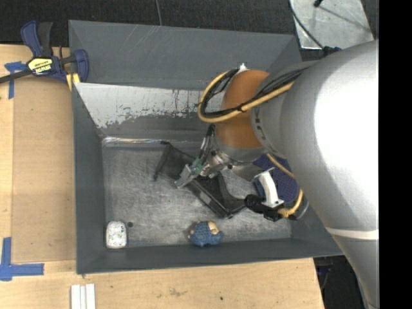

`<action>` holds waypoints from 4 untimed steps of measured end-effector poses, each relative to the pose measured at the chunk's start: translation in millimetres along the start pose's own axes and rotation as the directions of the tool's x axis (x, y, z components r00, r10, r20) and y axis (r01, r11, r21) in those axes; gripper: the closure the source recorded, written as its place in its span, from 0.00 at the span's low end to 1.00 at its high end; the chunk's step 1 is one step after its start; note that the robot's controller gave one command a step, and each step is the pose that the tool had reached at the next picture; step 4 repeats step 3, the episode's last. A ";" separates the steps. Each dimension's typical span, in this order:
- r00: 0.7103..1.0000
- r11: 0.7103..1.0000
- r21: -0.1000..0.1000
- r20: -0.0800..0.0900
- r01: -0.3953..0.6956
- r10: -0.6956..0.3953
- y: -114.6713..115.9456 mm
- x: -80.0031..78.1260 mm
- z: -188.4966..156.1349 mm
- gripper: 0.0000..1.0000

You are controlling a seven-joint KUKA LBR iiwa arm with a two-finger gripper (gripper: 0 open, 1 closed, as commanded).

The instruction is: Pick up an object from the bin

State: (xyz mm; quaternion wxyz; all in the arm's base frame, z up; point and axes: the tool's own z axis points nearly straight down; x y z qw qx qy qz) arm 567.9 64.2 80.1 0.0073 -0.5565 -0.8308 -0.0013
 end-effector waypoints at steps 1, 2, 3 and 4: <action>0.998 0.998 0.001 -0.006 -0.067 0.067 -2.0 0.4 0.7 0.00; 0.998 0.998 -0.001 -0.007 -0.066 0.066 -1.2 1.4 0.1 1.00; 0.998 0.998 -0.005 0.012 -0.063 0.063 -1.9 2.0 -27.2 1.00; 0.998 0.998 -0.005 0.012 -0.063 0.063 -1.9 2.0 -27.2 1.00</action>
Offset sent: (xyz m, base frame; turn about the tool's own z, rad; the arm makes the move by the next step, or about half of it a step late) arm -0.0033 -0.0062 -0.0101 0.0785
